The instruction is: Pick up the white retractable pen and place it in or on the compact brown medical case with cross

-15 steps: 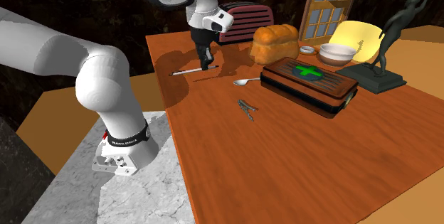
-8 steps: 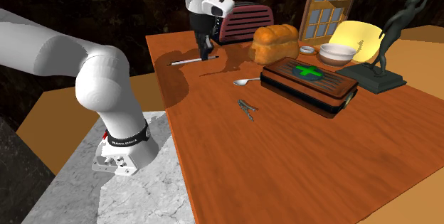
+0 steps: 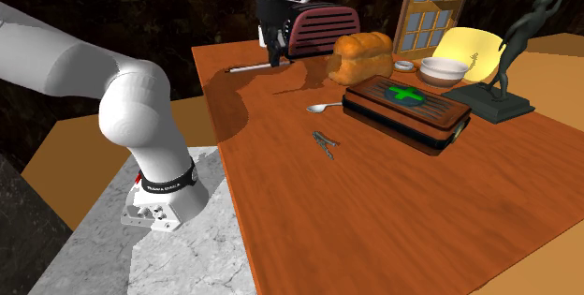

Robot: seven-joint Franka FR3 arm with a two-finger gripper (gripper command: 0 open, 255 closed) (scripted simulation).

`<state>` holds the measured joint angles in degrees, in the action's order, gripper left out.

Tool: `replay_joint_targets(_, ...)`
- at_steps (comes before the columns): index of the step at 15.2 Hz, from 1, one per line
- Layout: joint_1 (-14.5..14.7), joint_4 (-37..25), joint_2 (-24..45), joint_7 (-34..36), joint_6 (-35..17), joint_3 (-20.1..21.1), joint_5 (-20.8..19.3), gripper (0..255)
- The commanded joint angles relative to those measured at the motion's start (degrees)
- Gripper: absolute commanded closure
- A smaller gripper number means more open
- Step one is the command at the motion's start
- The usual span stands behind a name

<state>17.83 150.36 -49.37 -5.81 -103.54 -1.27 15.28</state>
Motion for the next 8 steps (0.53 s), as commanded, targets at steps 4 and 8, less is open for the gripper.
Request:
replay_joint_targets(4, -0.2, -7.8, 11.9, -2.7, -3.5, -1.9, -0.7, 255)
replay_joint_targets(8, -0.3, -15.5, 21.5, -4.9, -4.9, -3.6, -0.8, 255)
